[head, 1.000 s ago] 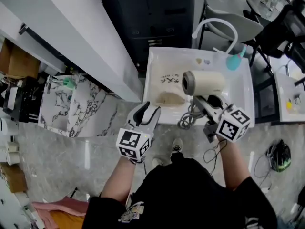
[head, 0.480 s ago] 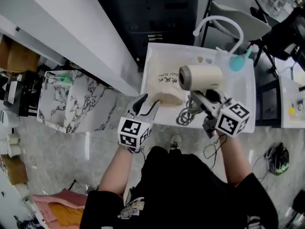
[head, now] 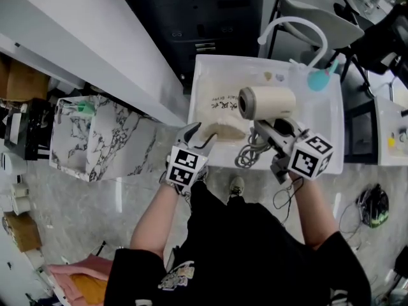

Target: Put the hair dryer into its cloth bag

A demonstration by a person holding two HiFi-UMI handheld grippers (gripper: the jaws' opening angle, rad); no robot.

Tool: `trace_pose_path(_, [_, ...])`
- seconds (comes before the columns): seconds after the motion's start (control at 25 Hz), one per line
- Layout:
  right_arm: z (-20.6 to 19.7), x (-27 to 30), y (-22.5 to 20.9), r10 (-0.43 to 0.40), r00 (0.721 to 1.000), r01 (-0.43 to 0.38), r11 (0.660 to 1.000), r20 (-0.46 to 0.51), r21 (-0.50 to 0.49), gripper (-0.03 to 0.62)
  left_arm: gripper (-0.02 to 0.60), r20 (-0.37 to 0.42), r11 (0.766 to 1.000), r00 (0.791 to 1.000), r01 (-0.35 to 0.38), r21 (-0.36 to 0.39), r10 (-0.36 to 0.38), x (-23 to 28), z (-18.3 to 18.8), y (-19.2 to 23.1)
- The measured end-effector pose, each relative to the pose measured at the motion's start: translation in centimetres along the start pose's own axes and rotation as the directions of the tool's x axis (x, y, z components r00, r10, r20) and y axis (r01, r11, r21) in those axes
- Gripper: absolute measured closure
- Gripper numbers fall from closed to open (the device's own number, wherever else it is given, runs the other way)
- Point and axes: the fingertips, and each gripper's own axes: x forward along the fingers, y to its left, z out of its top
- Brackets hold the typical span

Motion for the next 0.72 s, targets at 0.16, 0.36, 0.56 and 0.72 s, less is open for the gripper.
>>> trace_pose_path(0.16, [-0.8, 0.3, -0.7, -0.042, 0.999, 0.042, 0.998, 0.005, 0.044, 0.442, 0.367, -0.050, 0.997, 0.997, 0.061, 0.052, -0.059, 2.0, -1.2, 0.0])
trace_pose_path(0.36, [-1.5, 0.8, -1.3, -0.103, 0.995, 0.102, 0.990, 0.008, 0.092, 0.441, 0.367, -0.089, 0.986, 0.987, 0.143, 0.088, -0.135, 3.8, -1.9, 0.6])
trace_pose_path(0.56, [-2.5, 0.8, -1.6, -0.163, 0.987, 0.161, 0.978, 0.007, 0.131, 0.441, 0.367, -0.127, 0.968, 0.970, 0.224, 0.112, -0.209, 5.2, -2.8, 0.8])
trace_pose_path(0.72, [-3.3, 0.7, -2.0, -0.207, 0.978, 0.206, 0.967, -0.008, 0.152, 0.441, 0.367, -0.145, 0.952, 0.954, 0.280, 0.124, -0.262, 5.9, -2.9, 0.6])
